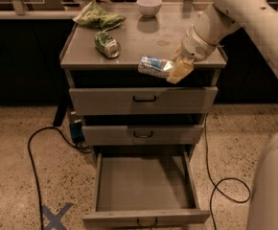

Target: Place redbull can into bottom drawer

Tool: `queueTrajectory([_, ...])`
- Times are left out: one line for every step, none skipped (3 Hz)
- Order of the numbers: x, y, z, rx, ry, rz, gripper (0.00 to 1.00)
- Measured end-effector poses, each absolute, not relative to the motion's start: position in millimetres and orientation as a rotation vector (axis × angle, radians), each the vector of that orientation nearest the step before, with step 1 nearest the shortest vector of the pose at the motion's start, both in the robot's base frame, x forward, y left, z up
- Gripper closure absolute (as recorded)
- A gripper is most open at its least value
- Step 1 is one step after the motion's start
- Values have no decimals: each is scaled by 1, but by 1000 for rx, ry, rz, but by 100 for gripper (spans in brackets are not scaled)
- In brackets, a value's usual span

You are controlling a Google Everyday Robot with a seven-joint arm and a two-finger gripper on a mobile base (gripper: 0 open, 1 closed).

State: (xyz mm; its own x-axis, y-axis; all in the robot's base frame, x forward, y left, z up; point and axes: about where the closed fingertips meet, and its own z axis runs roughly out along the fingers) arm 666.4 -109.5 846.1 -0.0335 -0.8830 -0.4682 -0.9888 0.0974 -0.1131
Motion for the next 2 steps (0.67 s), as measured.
queueTrajectory([624,-126,812,-1923,1943,434,100])
queueTrajectory([601,-134,776,-2012,1921,532,100])
